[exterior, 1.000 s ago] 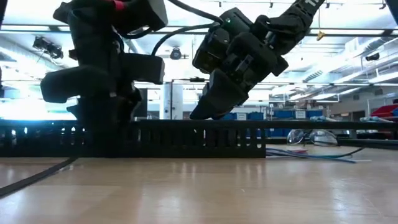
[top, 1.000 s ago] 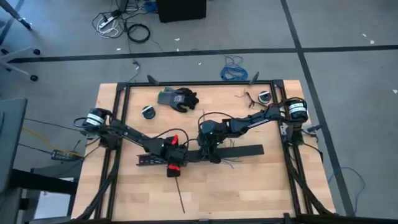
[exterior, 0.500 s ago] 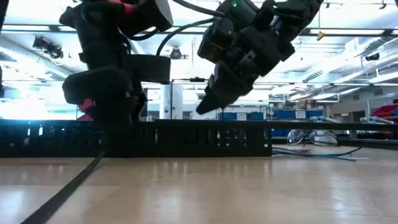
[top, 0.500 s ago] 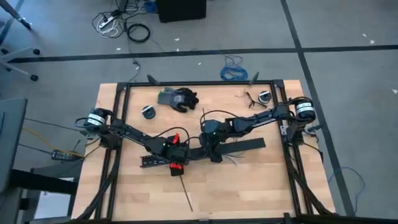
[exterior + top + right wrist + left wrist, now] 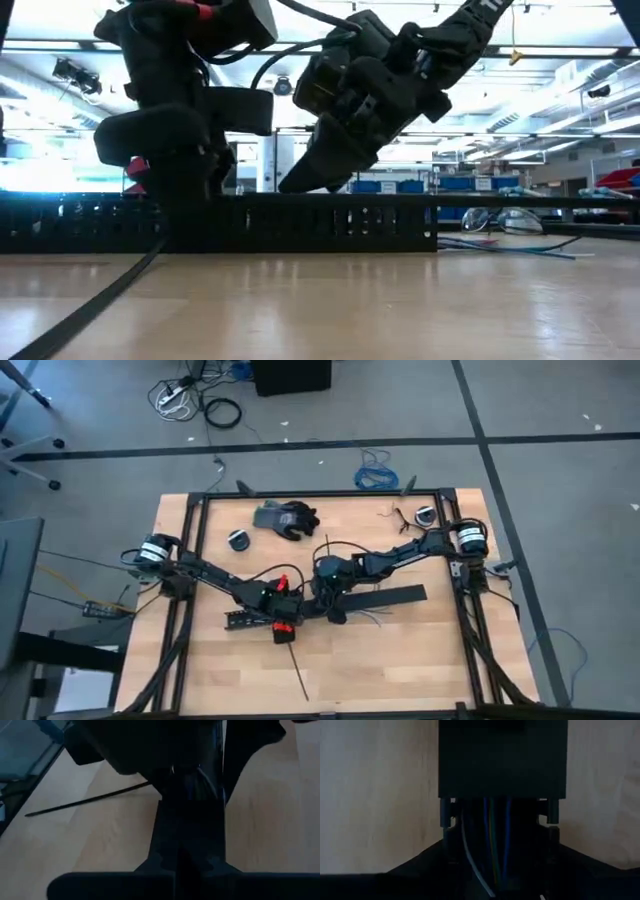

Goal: Ziptie cables
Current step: Close the black cable duct

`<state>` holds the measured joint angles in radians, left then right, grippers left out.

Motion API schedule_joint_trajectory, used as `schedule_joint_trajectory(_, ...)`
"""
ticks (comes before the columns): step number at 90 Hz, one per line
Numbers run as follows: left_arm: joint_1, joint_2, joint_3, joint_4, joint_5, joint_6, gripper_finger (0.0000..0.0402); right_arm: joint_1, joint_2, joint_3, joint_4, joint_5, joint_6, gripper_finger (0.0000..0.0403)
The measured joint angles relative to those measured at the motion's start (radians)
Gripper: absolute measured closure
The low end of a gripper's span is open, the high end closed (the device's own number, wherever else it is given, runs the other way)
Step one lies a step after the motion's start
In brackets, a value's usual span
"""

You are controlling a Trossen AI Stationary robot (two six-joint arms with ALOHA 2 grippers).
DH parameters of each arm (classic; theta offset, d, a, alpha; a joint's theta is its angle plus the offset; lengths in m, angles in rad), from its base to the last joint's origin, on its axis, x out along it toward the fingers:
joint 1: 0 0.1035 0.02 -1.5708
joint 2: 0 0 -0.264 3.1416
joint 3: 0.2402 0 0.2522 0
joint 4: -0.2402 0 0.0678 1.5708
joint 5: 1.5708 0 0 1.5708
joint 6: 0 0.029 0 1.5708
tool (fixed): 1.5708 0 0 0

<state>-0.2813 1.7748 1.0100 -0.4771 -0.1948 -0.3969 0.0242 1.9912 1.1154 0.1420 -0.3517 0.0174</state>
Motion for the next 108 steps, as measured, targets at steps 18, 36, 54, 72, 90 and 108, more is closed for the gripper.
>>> schedule_joint_trajectory(18, 0.000, 0.000, 0.000, 0.002, -0.032, -0.026, 0.0147, 0.003, -0.003, 0.001, -0.031, -0.003, -0.001, 0.0403)
schedule_joint_trajectory(36, 0.000, 0.000, 0.000, 0.007, -0.051, -0.026, 0.0116, 0.008, -0.004, 0.000, -0.034, -0.005, -0.002, 0.0403)
schedule_joint_trajectory(54, 0.003, 0.000, 0.001, 0.073, -0.071, 0.022, 0.0102, 0.008, -0.004, -0.001, -0.034, -0.011, -0.004, 0.0403)
schedule_joint_trajectory(72, 0.004, 0.000, 0.003, 0.074, -0.048, 0.027, 0.0106, 0.008, -0.004, -0.001, -0.035, -0.014, -0.011, 0.0403)
schedule_joint_trajectory(90, 0.003, -0.001, 0.003, 0.055, -0.014, 0.026, 0.0124, 0.007, -0.003, -0.002, -0.035, -0.019, -0.019, 0.0403)
schedule_joint_trajectory(108, 0.004, -0.001, 0.023, 0.023, -0.005, 0.026, 0.0146, 0.007, -0.003, -0.002, -0.035, -0.020, -0.020, 0.0403)
